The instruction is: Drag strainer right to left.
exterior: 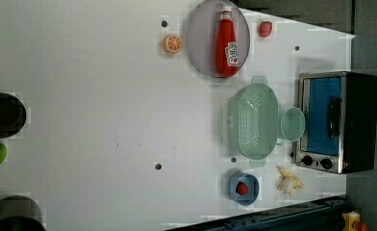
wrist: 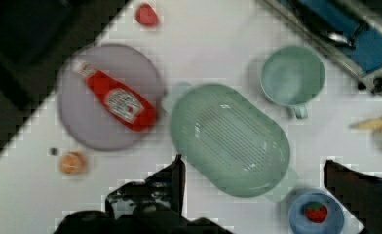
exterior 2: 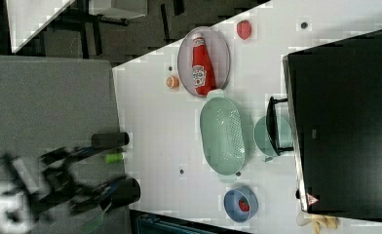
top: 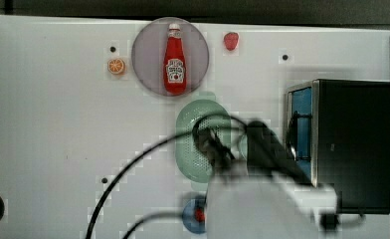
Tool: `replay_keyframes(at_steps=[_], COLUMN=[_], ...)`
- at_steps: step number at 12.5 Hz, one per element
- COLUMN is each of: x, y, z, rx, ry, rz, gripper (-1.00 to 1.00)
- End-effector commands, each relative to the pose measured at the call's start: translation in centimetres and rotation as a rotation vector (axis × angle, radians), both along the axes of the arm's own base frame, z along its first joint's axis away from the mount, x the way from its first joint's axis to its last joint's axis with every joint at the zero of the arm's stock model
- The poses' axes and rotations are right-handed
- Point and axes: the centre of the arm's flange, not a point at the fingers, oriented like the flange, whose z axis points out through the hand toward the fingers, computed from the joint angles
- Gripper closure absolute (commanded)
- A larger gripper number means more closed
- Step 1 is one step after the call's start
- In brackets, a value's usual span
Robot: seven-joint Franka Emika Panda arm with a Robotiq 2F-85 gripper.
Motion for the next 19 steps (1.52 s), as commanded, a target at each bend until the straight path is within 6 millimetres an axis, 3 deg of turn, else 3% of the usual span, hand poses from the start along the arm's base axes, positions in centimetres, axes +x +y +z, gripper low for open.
replay_keyframes(at_steps=[1,7,13,16,19], x=[3.5,8.0,6.7,6.0,5.7], y=[0.9,1.9,3.4,4.5,5.7], z=[-12.4,-26.3,-38.9,-43.8,-46.0], rx=[0.002,-0.007,0.007,0.021,0.029], ry=[0.237,0.257,0.223,0.2,0.19], rz=[-0.087,-0.355,-0.581,-0.599,-0.576], gripper=[-1.0,-1.0,-1.0,-1.0,-1.0])
